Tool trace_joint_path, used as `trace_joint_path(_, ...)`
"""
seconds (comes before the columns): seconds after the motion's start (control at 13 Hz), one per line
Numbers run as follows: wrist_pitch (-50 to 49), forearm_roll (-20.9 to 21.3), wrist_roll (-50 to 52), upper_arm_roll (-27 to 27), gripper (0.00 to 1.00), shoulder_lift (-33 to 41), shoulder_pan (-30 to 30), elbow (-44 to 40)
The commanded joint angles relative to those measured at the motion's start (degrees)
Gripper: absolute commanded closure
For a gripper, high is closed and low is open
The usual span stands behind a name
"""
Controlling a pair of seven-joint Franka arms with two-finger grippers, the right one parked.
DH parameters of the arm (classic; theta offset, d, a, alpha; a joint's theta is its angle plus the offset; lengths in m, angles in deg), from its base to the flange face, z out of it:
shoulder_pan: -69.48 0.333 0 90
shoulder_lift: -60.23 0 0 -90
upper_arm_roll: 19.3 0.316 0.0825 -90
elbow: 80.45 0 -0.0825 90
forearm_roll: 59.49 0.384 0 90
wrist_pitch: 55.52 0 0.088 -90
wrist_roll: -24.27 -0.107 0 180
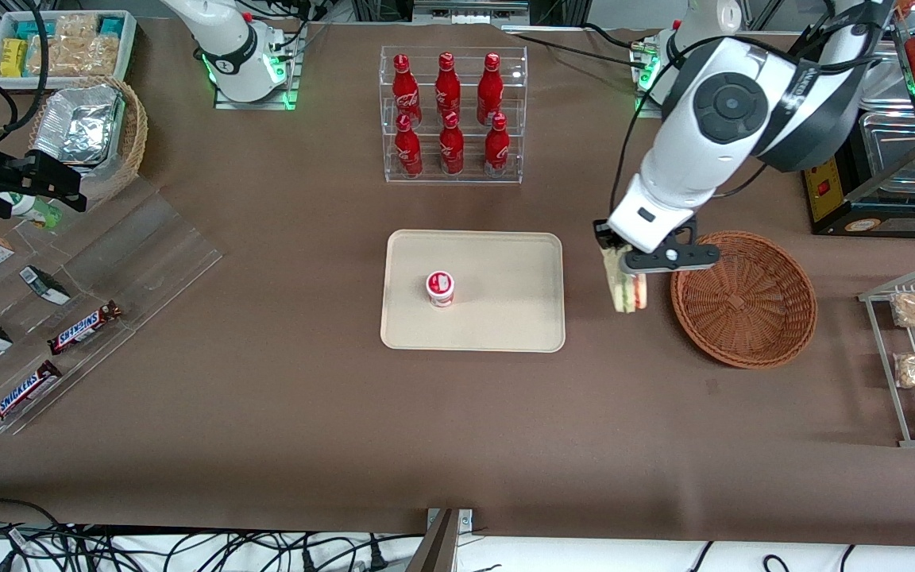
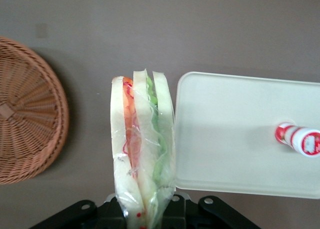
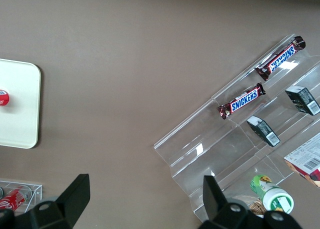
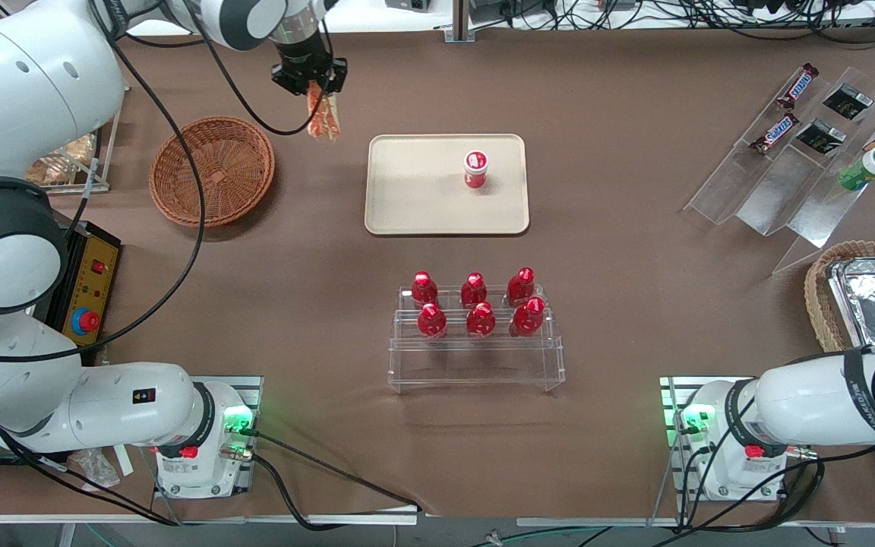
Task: Place sandwich from basket to tray
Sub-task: 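Carry the held sandwich over to the cream tray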
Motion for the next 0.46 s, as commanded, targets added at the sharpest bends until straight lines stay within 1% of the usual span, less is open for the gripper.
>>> trace_joint_path(0.0, -0.6, 0.6, -1.4, -0.3, 0.77, -4.4, -2.5, -4.4)
trace_joint_path(0.23, 3.1, 1.9, -0.5, -0.2, 0.78, -7.4, -5.4, -4.3)
trace_joint_path(0.38, 3.4, 6.5, 0.9, -0.4, 0.77, -10.1, -7.3, -4.2)
